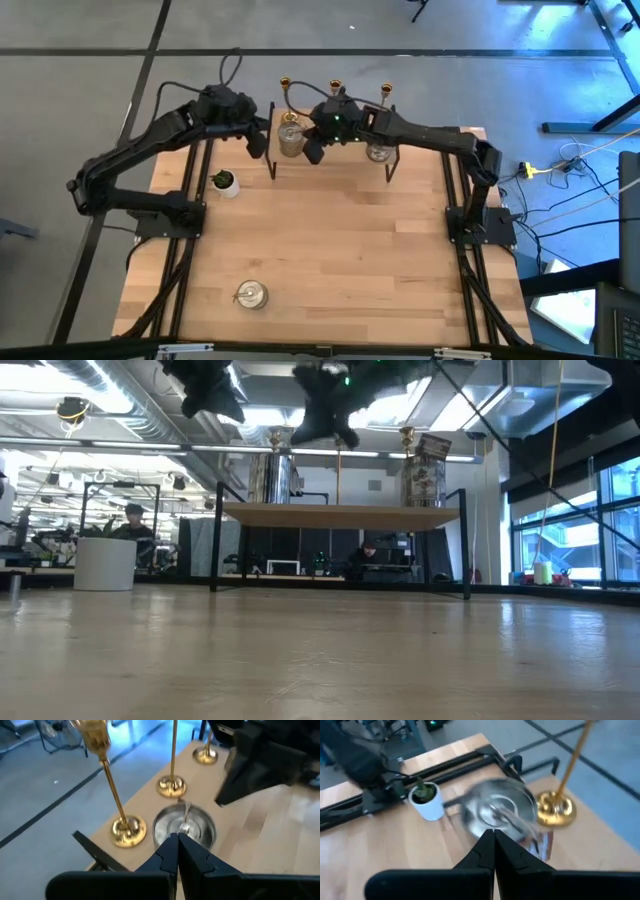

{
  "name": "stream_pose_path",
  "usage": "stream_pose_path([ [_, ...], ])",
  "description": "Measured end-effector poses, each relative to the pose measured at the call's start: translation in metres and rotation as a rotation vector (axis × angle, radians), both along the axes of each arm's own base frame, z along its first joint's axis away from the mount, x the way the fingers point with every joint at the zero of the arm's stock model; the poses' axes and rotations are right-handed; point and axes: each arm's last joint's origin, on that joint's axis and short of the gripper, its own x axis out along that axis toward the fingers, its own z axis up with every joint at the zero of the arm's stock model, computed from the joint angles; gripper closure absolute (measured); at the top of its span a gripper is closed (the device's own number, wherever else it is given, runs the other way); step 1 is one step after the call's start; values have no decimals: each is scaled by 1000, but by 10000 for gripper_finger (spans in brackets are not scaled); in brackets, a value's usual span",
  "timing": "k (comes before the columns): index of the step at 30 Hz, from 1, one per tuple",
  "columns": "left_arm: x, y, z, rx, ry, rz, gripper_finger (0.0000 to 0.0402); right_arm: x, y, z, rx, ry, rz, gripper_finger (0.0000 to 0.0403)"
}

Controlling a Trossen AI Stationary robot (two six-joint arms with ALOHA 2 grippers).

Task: Pick & Place candle stick holders
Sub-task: Put the silver scented candle on the shelf aligned with the other silver scented candles

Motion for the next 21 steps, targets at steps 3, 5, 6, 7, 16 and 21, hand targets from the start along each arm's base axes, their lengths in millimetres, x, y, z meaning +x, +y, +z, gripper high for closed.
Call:
stream_pose_path([
  [3, -5, -3, 9, 19, -74, 14, 400, -2, 9, 28, -58, 9, 56, 403],
  [5, -8, -6, 16, 21, -138, 11, 400, -4, 16, 49, -100, -1, 100, 403],
  [6, -9, -8, 19, 14, -169, 4, 400, -6, 20, 60, -117, -4, 132, 403],
  [7, -10, -9, 21, 5, -198, -7, 400, -9, 24, 69, -125, 0, 156, 403],
  [16, -8, -34, 28, -175, -318, -164, 400, -38, 63, 119, -145, 36, 294, 403],
  [21, -1, -59, 20, -320, -254, -312, 400, -57, 90, 131, -144, 58, 308, 403],
])
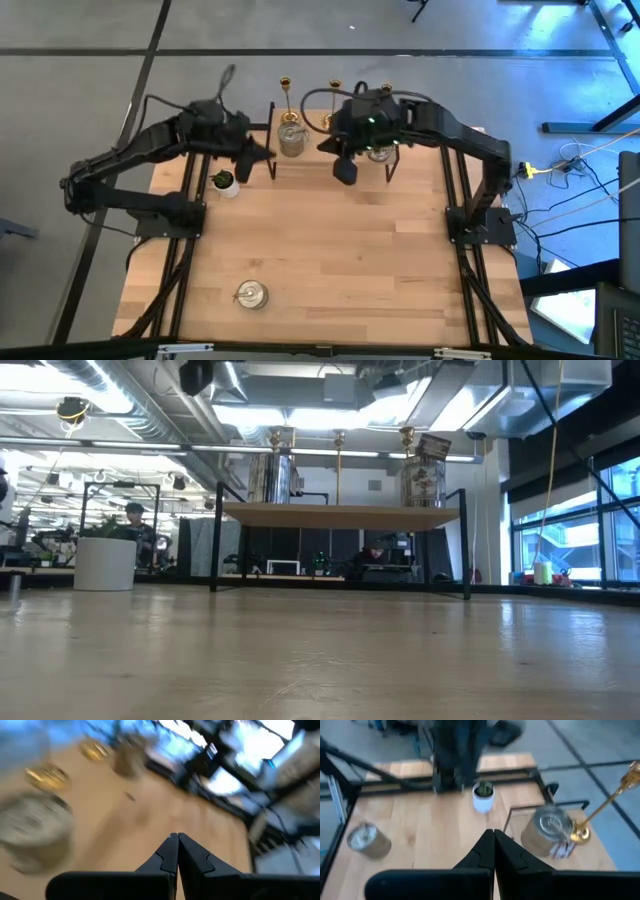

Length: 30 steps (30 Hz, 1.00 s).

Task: Pick & Place candle stick holders
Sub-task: Put the silver scented candle on the shelf aligned with the other silver scented candles

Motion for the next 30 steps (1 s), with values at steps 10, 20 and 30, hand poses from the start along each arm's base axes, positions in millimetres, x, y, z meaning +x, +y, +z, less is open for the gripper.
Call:
stream_pose_path([
  [10, -8, -69, -26, -155, 337, -306, 400, -19, 72, 10, 44, -23, -139, 403],
  [20, -23, -125, -39, -306, 593, -444, 400, -25, 127, -3, 38, -32, -220, 403],
  [30, -26, -188, -64, -343, 907, -624, 400, -27, 135, -3, 54, -59, -272, 403],
])
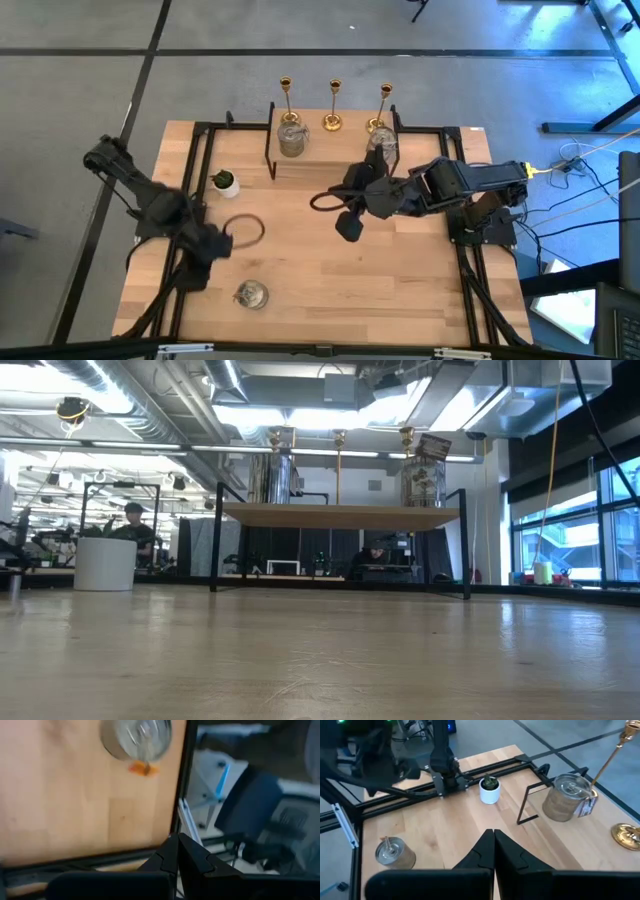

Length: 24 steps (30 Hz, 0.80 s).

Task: Pick & Place candle stick holders
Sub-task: Put the silver scented candle on the shelf aligned with the other silver scented candles

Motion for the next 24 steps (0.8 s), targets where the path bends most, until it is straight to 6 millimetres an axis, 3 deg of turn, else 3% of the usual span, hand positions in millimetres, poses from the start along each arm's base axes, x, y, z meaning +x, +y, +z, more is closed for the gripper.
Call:
stream_pose_path([
  [7, 17, -54, -24, -46, 41, -86, 400, 5, 2, -6, 1, 19, -2, 403],
  [11, 25, -81, -41, -53, 98, -49, 400, 4, 5, -7, 0, 35, 13, 403],
  [20, 33, -118, -88, 156, 141, 394, 400, -4, 19, -10, -26, 84, 75, 403],
  [24, 42, -135, -116, 170, 196, 462, 400, -7, 26, -11, -30, 92, 102, 403],
])
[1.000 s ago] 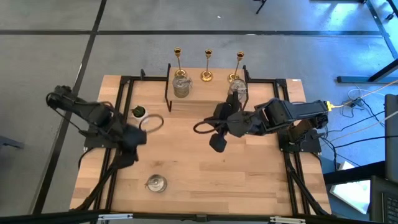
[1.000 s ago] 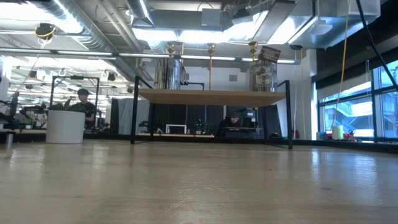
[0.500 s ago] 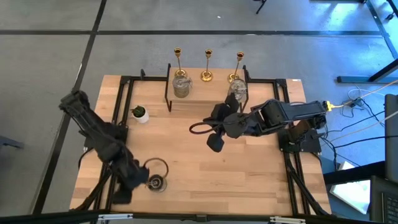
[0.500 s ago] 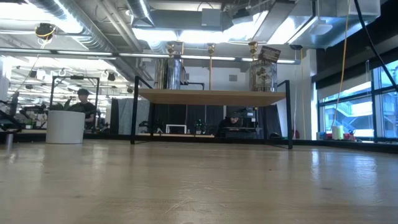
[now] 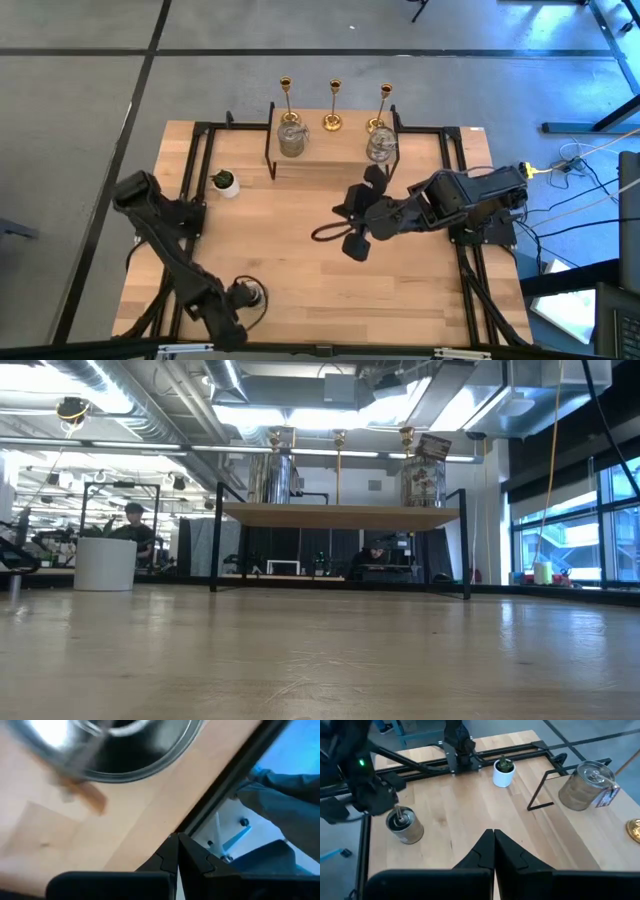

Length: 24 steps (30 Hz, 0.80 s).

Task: Pick & Place candle stick holders
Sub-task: Put the silver scented candle on the shelf aligned with the other silver scented candles

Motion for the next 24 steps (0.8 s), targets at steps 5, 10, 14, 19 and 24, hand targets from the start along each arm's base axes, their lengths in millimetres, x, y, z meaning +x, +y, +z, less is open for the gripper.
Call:
stream_pose_path([
  [5, 8, -11, -31, 64, 20, 105, 400, -5, 12, 0, -3, 0, 38, 403],
  [10, 5, -8, -54, 222, 72, 207, 400, -10, 24, 0, -7, -5, 71, 403],
  [14, 8, 0, -59, 309, 80, 231, 400, -14, 32, 1, -7, -6, 98, 403],
  [19, 29, 17, -59, 356, 3, 220, 400, -17, 38, 1, -7, -7, 116, 403],
  [24, 57, 44, -58, 399, -35, 164, 400, -20, 43, 1, -9, -6, 130, 403],
])
